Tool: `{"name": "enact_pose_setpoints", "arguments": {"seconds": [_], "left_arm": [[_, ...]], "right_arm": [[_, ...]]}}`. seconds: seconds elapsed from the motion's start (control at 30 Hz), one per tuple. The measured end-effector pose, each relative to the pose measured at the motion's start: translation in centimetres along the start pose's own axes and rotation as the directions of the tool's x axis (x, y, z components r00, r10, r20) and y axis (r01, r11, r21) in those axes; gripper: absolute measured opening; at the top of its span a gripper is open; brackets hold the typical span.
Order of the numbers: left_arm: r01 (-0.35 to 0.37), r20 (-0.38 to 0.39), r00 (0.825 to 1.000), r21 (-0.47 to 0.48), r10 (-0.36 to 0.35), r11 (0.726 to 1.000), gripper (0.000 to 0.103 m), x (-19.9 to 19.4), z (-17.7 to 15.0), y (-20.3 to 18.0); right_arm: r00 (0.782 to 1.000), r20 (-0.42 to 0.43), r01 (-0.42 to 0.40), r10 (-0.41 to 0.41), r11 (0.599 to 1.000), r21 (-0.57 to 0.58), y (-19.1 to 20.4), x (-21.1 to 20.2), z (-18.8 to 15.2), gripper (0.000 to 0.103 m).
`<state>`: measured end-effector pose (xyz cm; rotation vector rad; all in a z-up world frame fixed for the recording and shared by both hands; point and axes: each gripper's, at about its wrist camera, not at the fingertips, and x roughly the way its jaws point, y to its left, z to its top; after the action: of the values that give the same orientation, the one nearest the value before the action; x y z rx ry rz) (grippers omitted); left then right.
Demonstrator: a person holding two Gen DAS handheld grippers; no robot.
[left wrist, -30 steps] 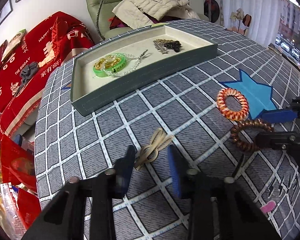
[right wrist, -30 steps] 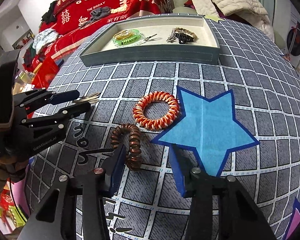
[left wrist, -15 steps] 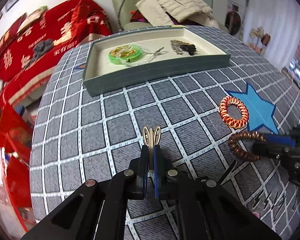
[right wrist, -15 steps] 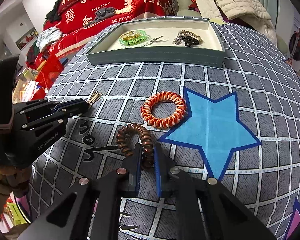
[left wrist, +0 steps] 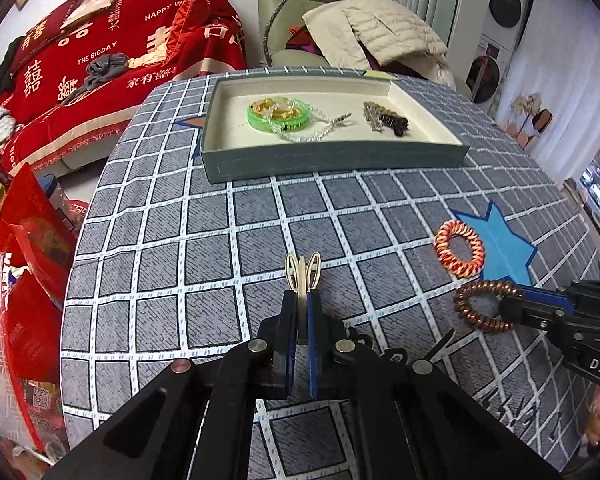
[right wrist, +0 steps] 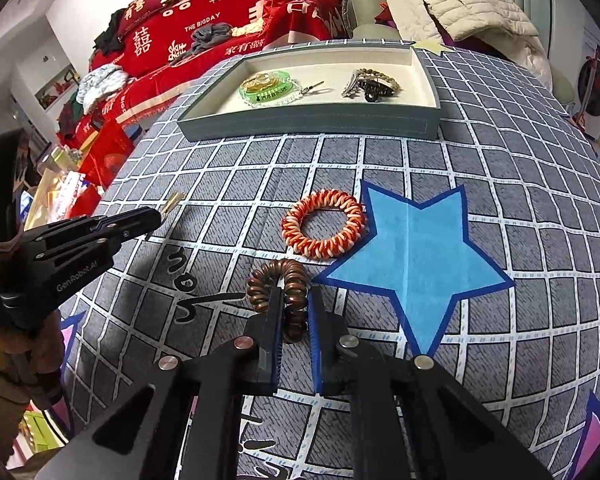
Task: Organize jewelry
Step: 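Set the tan clip on the green bangle while the right drops the brown coil onto the braided bracelet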
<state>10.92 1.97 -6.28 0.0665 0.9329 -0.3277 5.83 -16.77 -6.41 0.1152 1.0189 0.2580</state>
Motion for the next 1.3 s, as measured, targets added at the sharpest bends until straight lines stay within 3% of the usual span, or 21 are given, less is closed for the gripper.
{"name": "enact_pose_setpoints", "arguments": {"seconds": [0.43, 1.3], "left_arm": [[-0.003, 0.059, 0.998, -0.014, 0.004, 1.000, 0.025, -2.0, 1.6, -0.5], [-0.004, 0.083, 0.997, -0.016, 0.005, 1.000, 0.025, -1.8, 4.6, -1.3]], "right_arm": [[0.999, 0.038, -0.022, 0.021, 1.000, 0.019, -0.9, -1.5, 1.4, 0.012], [0.992, 0.116, -0.054, 0.046, 0.996, 0.071, -4.0, -3.4, 5.6, 0.012]]}}
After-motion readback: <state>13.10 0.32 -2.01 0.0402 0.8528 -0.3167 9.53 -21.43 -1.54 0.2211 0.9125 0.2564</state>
